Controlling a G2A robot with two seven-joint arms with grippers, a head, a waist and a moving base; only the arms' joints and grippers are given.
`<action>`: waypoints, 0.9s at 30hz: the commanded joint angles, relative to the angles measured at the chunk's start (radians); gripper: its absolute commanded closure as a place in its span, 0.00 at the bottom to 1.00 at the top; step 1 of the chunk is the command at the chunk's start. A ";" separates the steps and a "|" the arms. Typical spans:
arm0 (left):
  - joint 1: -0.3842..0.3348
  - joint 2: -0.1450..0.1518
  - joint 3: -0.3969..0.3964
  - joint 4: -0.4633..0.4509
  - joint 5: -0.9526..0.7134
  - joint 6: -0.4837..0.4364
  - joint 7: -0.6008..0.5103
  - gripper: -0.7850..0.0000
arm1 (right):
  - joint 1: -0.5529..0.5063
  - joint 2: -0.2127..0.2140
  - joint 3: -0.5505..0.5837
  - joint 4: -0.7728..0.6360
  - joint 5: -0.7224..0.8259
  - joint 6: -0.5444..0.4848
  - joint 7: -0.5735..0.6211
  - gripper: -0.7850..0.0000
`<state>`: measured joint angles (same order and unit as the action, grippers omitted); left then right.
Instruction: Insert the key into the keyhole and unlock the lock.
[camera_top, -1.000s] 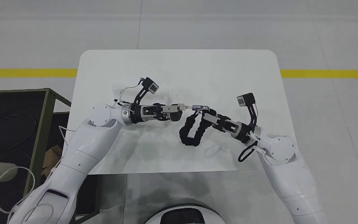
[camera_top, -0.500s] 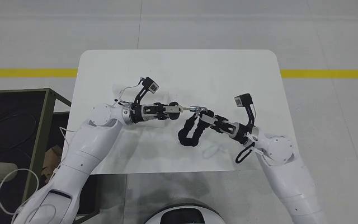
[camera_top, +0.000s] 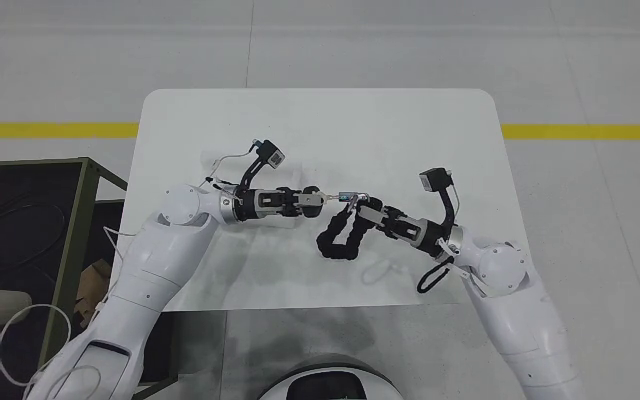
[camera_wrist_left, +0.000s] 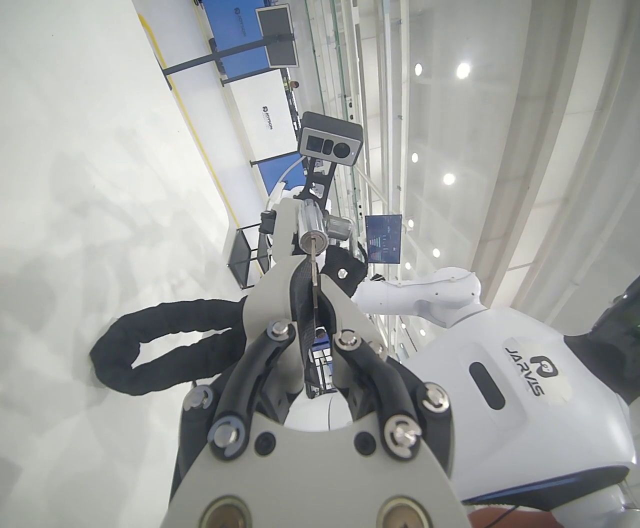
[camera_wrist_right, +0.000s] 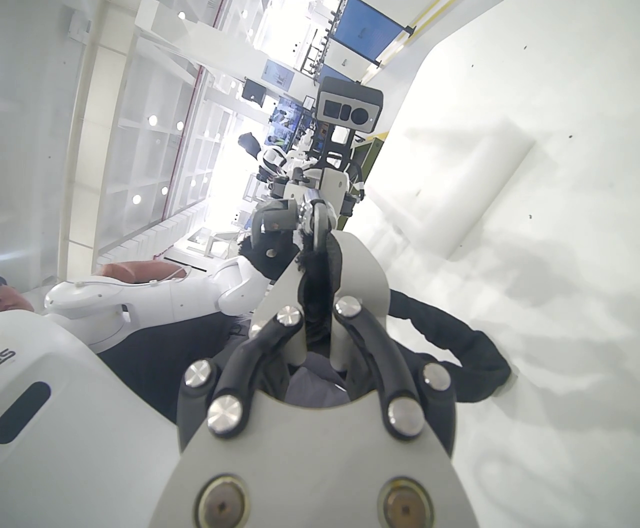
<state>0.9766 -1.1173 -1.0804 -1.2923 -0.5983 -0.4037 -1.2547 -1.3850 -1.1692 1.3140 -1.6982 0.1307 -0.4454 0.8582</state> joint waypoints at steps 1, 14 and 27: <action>0.000 0.000 0.000 0.000 0.000 0.000 0.000 1.00 | 0.000 0.000 0.000 0.000 0.000 0.000 0.000 1.00; 0.106 0.012 -0.081 -0.198 0.503 -0.305 0.216 1.00 | -0.060 0.004 0.006 -0.072 -0.085 0.026 -0.054 1.00; 0.139 0.001 -0.124 -0.225 0.912 -0.541 0.514 1.00 | -0.059 0.006 0.000 -0.076 -0.099 0.039 -0.064 1.00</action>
<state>1.1141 -1.1152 -1.2051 -1.5149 0.2671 -0.9172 -0.7625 -1.4446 -1.1628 1.3148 -1.7739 0.0324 -0.4078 0.7957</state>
